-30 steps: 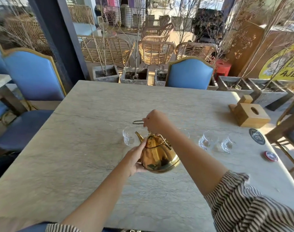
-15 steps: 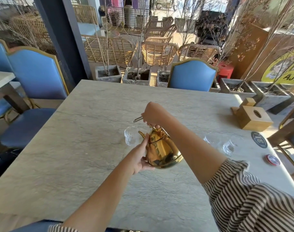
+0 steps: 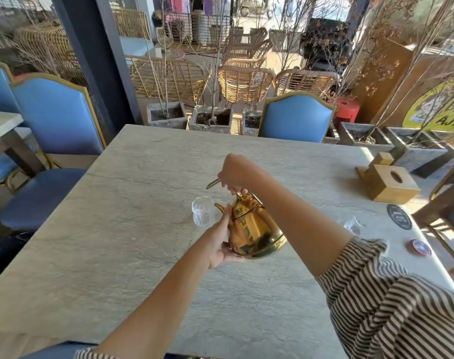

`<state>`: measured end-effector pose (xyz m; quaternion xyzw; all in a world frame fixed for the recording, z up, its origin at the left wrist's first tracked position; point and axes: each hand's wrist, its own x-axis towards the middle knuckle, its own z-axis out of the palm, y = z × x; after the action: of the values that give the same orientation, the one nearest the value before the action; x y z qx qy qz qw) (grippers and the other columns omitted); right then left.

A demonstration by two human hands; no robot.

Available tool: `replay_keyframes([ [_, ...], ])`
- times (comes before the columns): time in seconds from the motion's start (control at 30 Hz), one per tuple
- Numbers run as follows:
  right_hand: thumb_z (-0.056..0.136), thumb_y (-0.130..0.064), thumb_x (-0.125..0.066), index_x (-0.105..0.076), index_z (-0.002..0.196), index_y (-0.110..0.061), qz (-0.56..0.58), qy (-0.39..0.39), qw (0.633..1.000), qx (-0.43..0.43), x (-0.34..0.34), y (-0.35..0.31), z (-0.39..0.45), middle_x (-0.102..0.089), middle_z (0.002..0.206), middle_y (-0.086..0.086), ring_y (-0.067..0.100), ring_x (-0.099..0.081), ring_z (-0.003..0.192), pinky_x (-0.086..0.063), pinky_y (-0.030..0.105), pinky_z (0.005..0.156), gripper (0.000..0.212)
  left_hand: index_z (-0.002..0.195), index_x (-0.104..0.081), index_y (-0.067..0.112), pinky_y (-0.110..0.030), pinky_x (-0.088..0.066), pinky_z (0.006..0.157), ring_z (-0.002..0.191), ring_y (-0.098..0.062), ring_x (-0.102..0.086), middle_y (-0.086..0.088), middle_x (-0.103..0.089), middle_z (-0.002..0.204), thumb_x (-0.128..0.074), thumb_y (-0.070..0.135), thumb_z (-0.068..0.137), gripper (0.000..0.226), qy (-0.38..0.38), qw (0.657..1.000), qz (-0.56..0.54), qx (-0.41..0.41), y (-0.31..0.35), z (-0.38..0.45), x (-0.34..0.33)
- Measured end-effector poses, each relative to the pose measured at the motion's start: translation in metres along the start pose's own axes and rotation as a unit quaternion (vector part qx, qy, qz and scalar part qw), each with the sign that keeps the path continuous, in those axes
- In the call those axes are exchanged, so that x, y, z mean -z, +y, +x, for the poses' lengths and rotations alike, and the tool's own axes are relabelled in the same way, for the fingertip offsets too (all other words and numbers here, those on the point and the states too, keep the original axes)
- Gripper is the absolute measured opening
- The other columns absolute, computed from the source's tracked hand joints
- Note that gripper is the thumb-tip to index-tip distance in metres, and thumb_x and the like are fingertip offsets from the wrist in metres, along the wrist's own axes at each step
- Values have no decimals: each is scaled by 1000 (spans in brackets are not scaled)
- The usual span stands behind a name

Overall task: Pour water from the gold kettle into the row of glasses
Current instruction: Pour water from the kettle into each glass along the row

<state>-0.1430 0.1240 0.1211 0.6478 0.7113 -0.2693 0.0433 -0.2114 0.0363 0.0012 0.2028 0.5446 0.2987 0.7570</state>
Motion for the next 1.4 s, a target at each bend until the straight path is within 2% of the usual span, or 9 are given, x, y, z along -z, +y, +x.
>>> replay_keyframes([
  [0.3, 99, -9, -45, -48, 63, -6, 24, -3, 1000, -4, 7, 0, 0, -47, 51, 1, 13, -41, 41, -32, 21, 41, 36, 95, -55, 15, -54, -51, 88, 121, -45, -58, -30, -58, 131, -46, 69, 85, 55, -17, 1000, -6, -4, 7, -10, -9],
  [0.47, 99, -11, -42, -49, 65, -6, 19, -14, 1000, -1, 13, 0, -3, -47, 52, 1, 14, -41, 40, -33, 21, 41, 35, 114, -49, 14, -55, -52, 87, 116, -46, -61, -32, -58, 131, -48, 71, 83, 65, -21, 1000, -4, 0, 9, -12, -12],
  [0.6, 100, -12, -41, -54, 75, -4, 24, -18, 1000, 4, 15, 2, -5, -47, 53, 2, 13, -42, 39, -33, 20, 38, 29, 95, -52, 18, -54, -52, 87, 118, -47, -59, -32, -56, 132, -46, 70, 85, 53, -26, 1000, -4, -2, 10, -15, -14],
  [0.77, 100, -11, -42, -51, 71, -6, 21, -15, 1000, 3, 15, 2, -7, -47, 51, 1, 12, -41, 37, -32, 19, 36, 31, 95, -54, 16, -56, -51, 90, 117, -47, -60, -33, -58, 130, -47, 70, 85, 55, -31, 1000, -3, 0, 9, -14, -12],
  [1.0, 99, -12, -47, -62, 84, -2, 39, 34, 999, 13, 9, 5, -9, -53, 50, 2, 10, -46, 33, -35, 17, 31, 24, 92, -55, 20, -53, -52, 90, 115, -44, -62, -26, -62, 117, -45, 69, 86, 51, -15, 1000, 15, -6, 8, -11, -9],
  [1.1, 97, -13, -49, -65, 84, -3, 37, 74, 996, 19, 2, 7, -7, -59, 54, 3, 12, -52, 35, -43, 21, 38, 22, 91, -57, 21, -52, -53, 88, 111, -41, -64, -19, -66, 103, -46, 69, 86, 50, -5, 1000, 25, -9, 8, -8, -4],
  [1.2, 94, -14, -47, -68, 96, 1, 49, 93, 994, 30, -7, 9, -4, -67, 82, 14, 24, -59, 68, -51, 34, 60, 25, 93, -59, 22, -52, -55, 85, 96, -36, -68, -15, -68, 94, -48, 69, 85, 49, 9, 999, 32, -16, 6, -2, 1],
  [1.27, 94, -16, -46, -65, 91, -2, 48, 103, 993, 31, -14, 11, -3, -63, 85, 16, 26, -55, 75, -51, 38, 69, 23, 95, -60, 21, -52, -56, 85, 98, -35, -68, -16, -69, 98, -49, 69, 85, 50, 18, 999, 41, -22, 4, 2, 4],
  [1.4, 99, -27, -48, -52, 69, -7, 63, 127, 990, 20, -26, 18, -2, -54, 63, 4, 17, -49, 53, -40, 26, 48, 36, 98, -60, 23, -51, -59, 83, 95, -30, -67, -13, -67, 102, -53, 67, 84, 46, 34, 998, 45, -34, 3, 5, 10],
])
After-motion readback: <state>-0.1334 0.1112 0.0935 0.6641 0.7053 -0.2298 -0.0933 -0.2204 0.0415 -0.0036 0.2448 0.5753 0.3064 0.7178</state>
